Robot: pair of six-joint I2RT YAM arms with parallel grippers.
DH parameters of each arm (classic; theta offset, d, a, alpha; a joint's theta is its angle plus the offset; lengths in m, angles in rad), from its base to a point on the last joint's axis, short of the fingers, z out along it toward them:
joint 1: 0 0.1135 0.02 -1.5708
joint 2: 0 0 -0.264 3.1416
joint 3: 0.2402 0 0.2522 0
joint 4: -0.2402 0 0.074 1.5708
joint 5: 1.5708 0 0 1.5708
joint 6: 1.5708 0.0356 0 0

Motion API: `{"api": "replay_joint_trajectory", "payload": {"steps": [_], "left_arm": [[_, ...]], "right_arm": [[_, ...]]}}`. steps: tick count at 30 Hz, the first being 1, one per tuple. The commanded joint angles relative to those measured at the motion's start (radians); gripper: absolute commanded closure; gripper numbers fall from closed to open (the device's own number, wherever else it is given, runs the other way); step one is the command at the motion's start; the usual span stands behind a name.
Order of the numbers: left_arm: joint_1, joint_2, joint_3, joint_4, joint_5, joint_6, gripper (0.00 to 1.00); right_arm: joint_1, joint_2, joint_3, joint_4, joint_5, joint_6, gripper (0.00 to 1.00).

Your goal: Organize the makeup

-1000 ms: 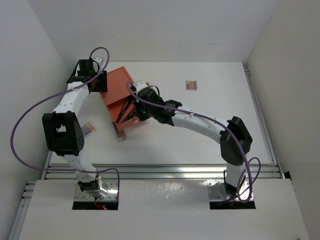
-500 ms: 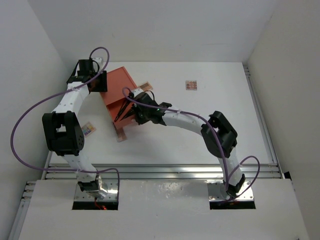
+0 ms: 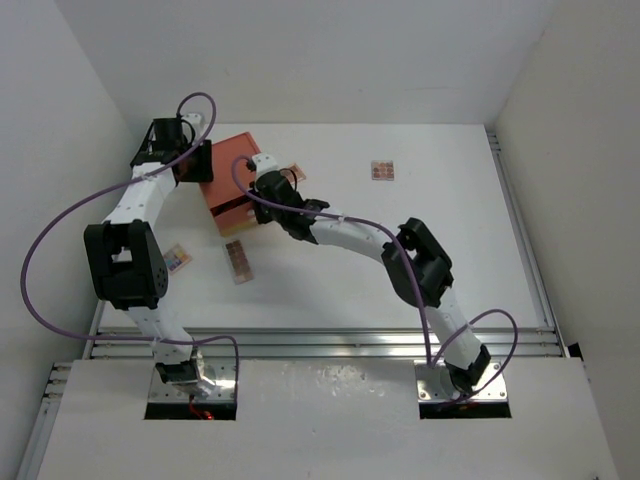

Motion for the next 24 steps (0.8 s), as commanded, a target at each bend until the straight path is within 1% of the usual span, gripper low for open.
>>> {"api": "replay_joint_trajectory", "payload": {"steps": [1,4,10,15,17,18,19,20,21,23,24], "left_arm": [[0.014,0.024,0.012,-0.021,0.040,0.005,0.46],[0.014,0.033,0.012,-0.030,0.040,0.005,0.46],[0.024,0.033,0.012,-0.039,0.040,0.014,0.46],[0.024,0.033,0.012,-0.048,0.040,0.014,0.46],[0.024,0.033,0.012,-0.048,0.040,0.014,0.46],[0.024,0.033,0.012,-0.048,0.040,0.014,0.46],[0.024,0.033,0.012,-0.048,0.040,0.014,0.46],[0.024,0.033,0.012,-0.048,0.040,0.014,0.46],[0.024,0.033,0.012,-0.048,0.040,0.005,0.46],[0.024,0.042,0.012,-0.048,0.040,0.005,0.46],[0.024,0.042,0.021,-0.048,0.040,0.005,0.46]], "right_arm": [[-0.006,0.072,0.091,0.085,0.047,-0.042,1.00],[-0.012,0.107,0.131,0.104,0.081,-0.038,1.00],[-0.017,0.153,0.177,0.098,0.089,-0.047,1.00],[-0.025,0.172,0.206,0.044,0.080,-0.041,0.99],[-0.028,0.150,0.183,0.015,0.055,-0.019,0.92],[-0.031,0.138,0.120,0.015,0.041,-0.011,0.86],[-0.031,0.100,0.092,0.025,0.038,-0.004,0.74],[-0.028,0.086,0.035,0.041,0.041,0.014,0.71],[-0.031,0.068,-0.012,0.058,0.053,0.037,0.60],[-0.029,0.070,-0.031,0.058,0.046,0.054,0.55],[-0.029,0.080,-0.004,0.047,0.031,0.065,0.52]]}}
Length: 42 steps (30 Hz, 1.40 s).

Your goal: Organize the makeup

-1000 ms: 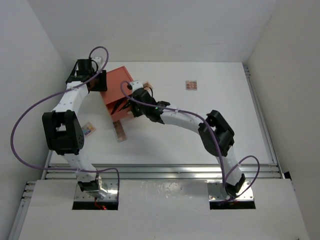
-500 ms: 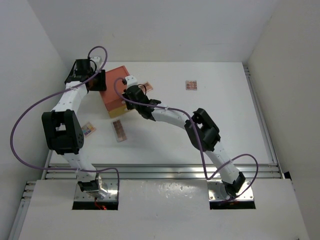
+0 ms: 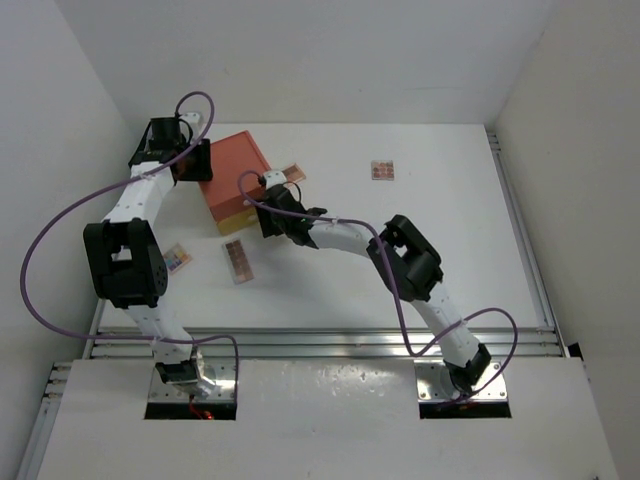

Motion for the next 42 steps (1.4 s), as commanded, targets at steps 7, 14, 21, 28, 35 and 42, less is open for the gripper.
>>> {"api": "replay_joint_trajectory", "payload": {"steps": [7,14,21,28,35,42], "left_arm": [[0.009,0.032,0.017,-0.060,0.015,-0.002,0.46],[0.009,0.052,0.039,-0.060,0.024,-0.020,0.46],[0.018,0.061,0.048,-0.060,0.024,-0.020,0.46],[0.018,0.071,0.048,-0.060,0.033,-0.020,0.46],[0.027,0.071,0.048,-0.060,0.033,-0.020,0.46],[0.028,0.071,0.048,-0.070,0.033,-0.020,0.46]], "right_arm": [[-0.002,0.038,0.065,0.099,-0.095,0.056,0.44],[0.001,0.075,0.090,0.127,-0.116,0.063,0.45],[0.010,0.124,0.142,0.145,-0.085,0.053,0.46],[0.017,0.149,0.186,0.156,-0.064,0.047,0.47],[0.020,0.162,0.182,0.194,-0.016,0.021,0.52],[0.015,0.173,0.176,0.200,-0.001,0.027,0.53]]}}
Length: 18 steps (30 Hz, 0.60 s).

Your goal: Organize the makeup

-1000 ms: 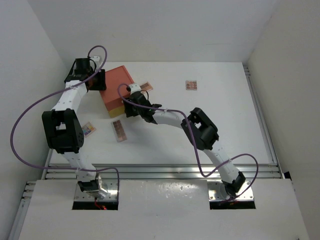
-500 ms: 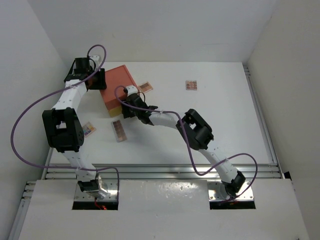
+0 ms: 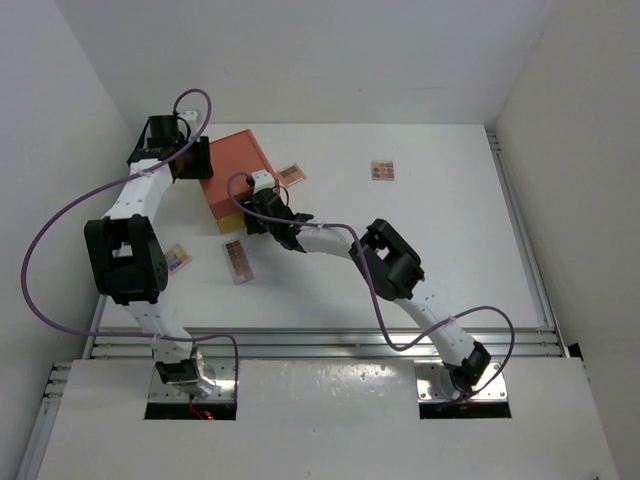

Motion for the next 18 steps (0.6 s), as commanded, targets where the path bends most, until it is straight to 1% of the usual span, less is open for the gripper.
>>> {"api": "replay_joint_trajectory", "payload": {"steps": [1,3,6,11,14,15,18], "left_arm": [[0.014,0.035,0.006,-0.059,0.004,-0.001,0.46],[0.014,0.035,0.006,-0.059,0.014,-0.001,0.46],[0.014,0.035,0.006,-0.059,0.014,-0.001,0.46],[0.014,0.035,0.006,-0.059,0.014,-0.001,0.46],[0.014,0.035,0.006,-0.059,0.014,-0.001,0.46],[0.014,0.035,0.006,-0.059,0.014,-0.001,0.46],[0.014,0.035,0.006,-0.059,0.014,-0.001,0.46]], "right_arm": [[0.003,0.003,0.033,0.071,0.025,-0.007,0.53],[0.003,0.005,0.035,0.076,0.030,-0.015,0.57],[0.003,0.005,0.035,0.106,0.044,-0.039,0.60],[0.003,0.000,0.038,0.114,0.048,-0.054,0.62],[0.001,-0.003,0.035,0.116,0.048,-0.062,0.70],[0.001,-0.001,0.033,0.122,0.045,-0.067,0.77],[0.003,-0.010,0.023,0.130,0.053,-0.080,0.87]]}}
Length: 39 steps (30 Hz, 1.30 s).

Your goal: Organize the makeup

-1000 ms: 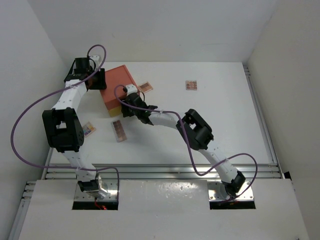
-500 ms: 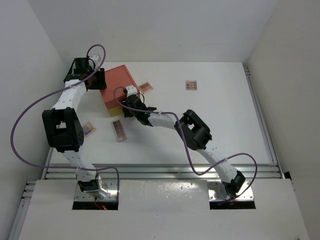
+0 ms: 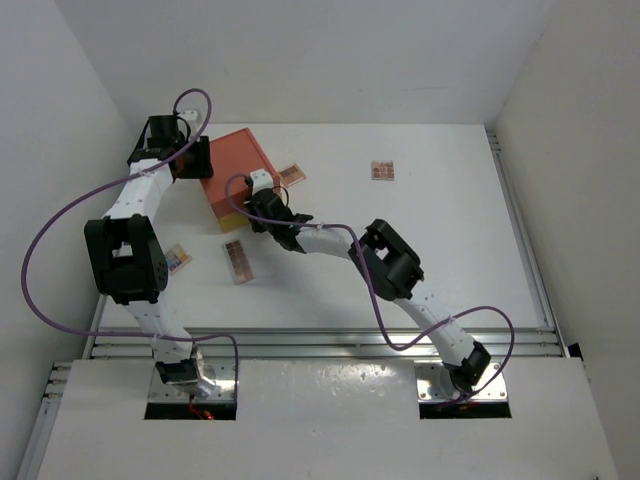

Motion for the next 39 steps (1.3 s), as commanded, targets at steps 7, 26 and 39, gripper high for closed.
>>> {"api": "replay_joint_trajectory", "payload": {"steps": [7,26,39], "left_arm": [[0.014,0.033,0.005,-0.064,0.005,-0.001,0.46],[0.014,0.033,0.024,-0.064,-0.004,-0.001,0.46],[0.014,0.024,0.033,-0.064,-0.004,-0.001,0.46]], "right_arm": [[0.002,-0.061,-0.057,0.120,0.022,-0.052,1.00],[0.043,-0.423,-0.658,0.269,-0.021,-0.091,1.00],[0.059,-0.518,-0.758,0.246,-0.026,-0.056,1.00]]}}
